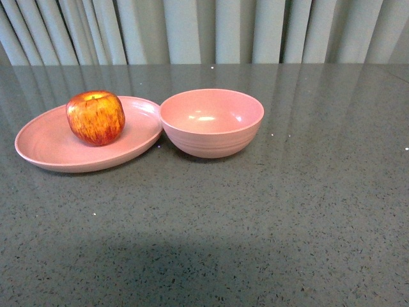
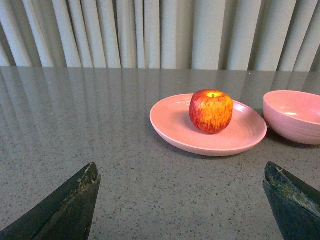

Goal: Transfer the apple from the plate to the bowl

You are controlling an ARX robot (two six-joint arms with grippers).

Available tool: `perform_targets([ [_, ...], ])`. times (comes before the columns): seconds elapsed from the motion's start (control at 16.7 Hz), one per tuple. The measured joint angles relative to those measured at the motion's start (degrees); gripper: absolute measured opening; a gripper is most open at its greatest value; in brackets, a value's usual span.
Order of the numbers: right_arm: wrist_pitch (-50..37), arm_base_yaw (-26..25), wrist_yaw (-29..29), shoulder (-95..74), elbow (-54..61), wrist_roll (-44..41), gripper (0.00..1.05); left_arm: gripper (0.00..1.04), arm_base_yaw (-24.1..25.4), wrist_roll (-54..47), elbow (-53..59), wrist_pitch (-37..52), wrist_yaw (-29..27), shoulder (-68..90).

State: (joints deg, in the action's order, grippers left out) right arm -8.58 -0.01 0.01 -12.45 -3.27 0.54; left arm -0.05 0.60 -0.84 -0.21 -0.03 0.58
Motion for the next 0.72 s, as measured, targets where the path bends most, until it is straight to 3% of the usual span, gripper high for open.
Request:
perform_targets([
  [0.12,0.42,0.00,0.00,1.51,0.26,-0.04,0.02,0.98,0.00,0.00,0.00,0.00,0.02,0.00],
  [0.24,8.94,0.00,-0.04,8.76,1.20,-0.13,0.02,0.98,0.00,0.00,0.00,0.00,0.00,0.00],
  [0.72,8.79,0.00,0.00,12.22,2.49,-0.15,0.02,0.98,0.00,0.00,0.00,0.00,0.00,0.00],
])
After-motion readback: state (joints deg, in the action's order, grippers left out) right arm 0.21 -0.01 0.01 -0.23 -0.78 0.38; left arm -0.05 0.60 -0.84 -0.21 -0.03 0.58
